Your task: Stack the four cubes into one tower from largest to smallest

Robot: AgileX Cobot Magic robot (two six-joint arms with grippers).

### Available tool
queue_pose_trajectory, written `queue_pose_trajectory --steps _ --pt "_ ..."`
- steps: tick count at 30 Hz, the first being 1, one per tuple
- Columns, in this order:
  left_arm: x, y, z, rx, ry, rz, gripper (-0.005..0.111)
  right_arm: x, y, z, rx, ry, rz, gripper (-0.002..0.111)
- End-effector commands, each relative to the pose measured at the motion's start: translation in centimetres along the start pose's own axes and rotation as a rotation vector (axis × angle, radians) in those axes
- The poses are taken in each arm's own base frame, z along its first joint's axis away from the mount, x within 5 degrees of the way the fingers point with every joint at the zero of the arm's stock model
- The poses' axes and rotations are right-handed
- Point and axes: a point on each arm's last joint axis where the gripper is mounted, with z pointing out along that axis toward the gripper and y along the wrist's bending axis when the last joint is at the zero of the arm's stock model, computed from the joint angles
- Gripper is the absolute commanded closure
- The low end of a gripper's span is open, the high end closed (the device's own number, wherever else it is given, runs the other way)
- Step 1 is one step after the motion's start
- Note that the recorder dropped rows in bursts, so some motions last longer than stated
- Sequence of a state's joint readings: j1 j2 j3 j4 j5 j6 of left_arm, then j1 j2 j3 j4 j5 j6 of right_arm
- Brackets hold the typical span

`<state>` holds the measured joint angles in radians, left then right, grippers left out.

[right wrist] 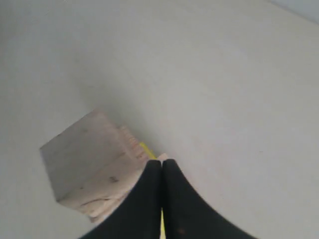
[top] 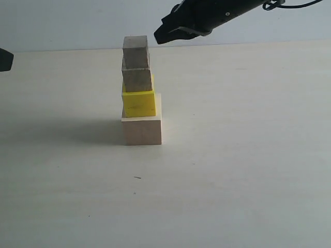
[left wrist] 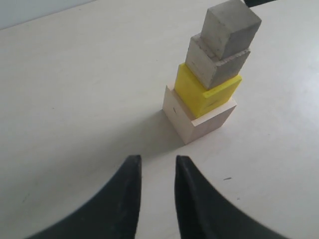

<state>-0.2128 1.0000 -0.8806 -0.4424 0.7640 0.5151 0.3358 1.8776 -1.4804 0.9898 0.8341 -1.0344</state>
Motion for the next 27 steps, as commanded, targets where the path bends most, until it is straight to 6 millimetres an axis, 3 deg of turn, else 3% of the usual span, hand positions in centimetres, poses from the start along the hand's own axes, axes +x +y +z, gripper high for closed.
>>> queue_pose_trajectory --steps 1,4,9,17,27 --pt "0.0 0.1 0.1 -0.002 -0.005 -0.006 0.081 -2.2 -0.6 -2.8 0.206 -0.155 -0.007 0.108" --pt "0.0 0.1 0.1 -0.002 -0.005 -0.008 0.081 -2.2 -1.7 -5.6 0.317 -0.233 0.023 0.108" --pt "0.0 0.1 0.1 -0.001 -0.006 -0.009 0.081 -0.4 -1.9 -8.1 0.357 -0.230 0.062 0.108" --pt "0.0 0.1 0.1 -0.001 -0.006 -0.009 0.081 2.2 -0.8 -10.5 0.460 -0.263 0.102 0.108" --pt "0.0 0.1 0.1 -0.001 -0.006 -0.009 0.081 3.5 1.3 -12.7 0.525 -0.313 0.092 0.108"
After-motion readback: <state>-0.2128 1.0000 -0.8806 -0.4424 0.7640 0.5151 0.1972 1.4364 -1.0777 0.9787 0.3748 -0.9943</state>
